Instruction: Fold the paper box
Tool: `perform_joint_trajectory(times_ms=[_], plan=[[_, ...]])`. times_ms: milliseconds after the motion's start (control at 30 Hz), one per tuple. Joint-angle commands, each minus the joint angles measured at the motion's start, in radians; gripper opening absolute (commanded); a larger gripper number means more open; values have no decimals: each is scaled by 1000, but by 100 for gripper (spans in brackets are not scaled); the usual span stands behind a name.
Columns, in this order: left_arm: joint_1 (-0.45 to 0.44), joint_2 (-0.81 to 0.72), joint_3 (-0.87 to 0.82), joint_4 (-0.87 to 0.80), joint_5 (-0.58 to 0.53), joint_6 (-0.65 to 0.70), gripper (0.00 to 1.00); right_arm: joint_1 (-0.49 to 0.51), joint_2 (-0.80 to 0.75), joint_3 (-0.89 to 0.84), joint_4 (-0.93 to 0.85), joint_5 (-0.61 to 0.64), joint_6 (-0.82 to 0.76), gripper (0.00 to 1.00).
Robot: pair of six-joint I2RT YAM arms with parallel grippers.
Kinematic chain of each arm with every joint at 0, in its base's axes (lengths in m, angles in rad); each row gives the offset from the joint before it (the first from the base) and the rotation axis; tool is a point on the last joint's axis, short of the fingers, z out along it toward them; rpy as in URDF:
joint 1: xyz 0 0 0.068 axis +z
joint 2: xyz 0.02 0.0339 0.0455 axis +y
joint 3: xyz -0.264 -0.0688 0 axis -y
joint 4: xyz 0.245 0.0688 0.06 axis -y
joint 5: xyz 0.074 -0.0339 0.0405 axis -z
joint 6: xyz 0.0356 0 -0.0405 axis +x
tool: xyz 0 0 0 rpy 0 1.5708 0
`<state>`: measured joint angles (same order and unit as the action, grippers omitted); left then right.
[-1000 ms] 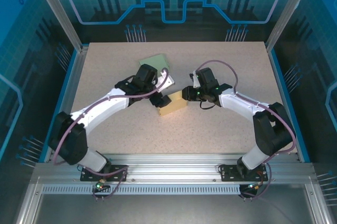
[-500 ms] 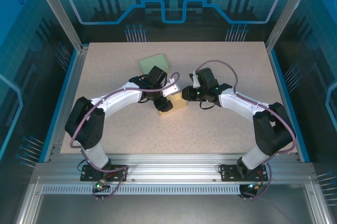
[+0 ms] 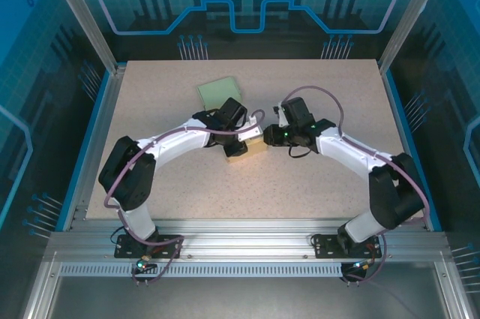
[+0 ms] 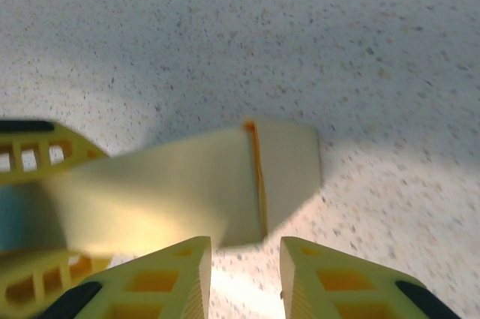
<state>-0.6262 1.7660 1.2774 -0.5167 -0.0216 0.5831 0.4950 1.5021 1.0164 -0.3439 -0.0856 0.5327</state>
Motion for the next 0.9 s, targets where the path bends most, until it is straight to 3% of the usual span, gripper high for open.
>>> perform_joint_trajectory(times_ms=[0,133,233,333,533,700,867], plan=[[0,-37,-26,48,-115,34,30,0,-138,-13,-142,91,-16,36],[-4,-60,-54,149,-180,55,31,-20,-323,-38,-227,217,-21,50],[-3,-62,-74,260,-227,77,31,-30,-474,-72,-283,323,-14,71],[-6,-34,-77,338,-270,116,32,-33,-606,-101,-316,399,-15,100],[-12,52,-54,396,-335,156,34,-38,-759,-129,-342,463,-10,100],[-42,130,-11,356,-421,165,37,-38,-777,-158,-340,467,7,100],[-87,186,-15,438,-456,198,37,-38,-758,-162,-330,467,7,100]])
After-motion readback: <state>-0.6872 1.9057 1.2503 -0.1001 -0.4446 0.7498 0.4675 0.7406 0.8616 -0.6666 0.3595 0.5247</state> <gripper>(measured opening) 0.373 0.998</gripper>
